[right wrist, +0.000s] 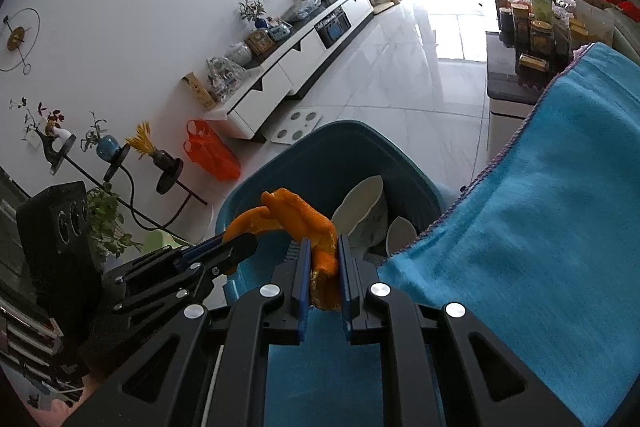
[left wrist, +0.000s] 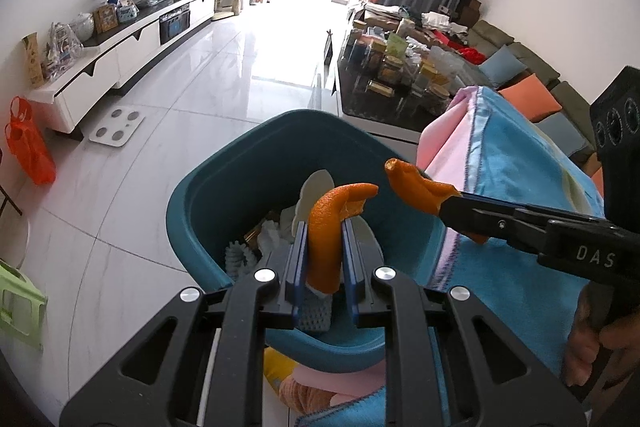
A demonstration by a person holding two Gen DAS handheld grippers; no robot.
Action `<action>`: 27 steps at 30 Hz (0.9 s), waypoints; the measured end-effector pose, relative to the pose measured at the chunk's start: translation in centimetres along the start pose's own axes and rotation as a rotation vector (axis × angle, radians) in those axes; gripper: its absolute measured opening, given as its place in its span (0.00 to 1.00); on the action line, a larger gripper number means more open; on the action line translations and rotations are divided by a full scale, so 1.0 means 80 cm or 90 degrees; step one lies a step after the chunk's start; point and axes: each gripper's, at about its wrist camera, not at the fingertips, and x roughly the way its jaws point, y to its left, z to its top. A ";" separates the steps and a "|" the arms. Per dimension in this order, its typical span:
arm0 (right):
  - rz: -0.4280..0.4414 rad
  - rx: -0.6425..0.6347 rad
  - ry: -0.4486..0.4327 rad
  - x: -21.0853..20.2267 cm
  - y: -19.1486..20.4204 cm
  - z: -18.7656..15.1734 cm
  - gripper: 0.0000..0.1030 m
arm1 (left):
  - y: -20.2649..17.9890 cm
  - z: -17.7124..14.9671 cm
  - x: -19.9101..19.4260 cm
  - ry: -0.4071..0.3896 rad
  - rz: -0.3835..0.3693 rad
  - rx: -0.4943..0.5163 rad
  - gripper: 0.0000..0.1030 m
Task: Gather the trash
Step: 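Carry both orange peels over the teal bin, then open both tools to drop the orange peels into the bin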
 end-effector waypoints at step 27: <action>-0.014 0.021 -0.022 -0.002 -0.009 0.009 0.39 | 0.004 0.000 0.013 -0.018 0.033 -0.004 0.65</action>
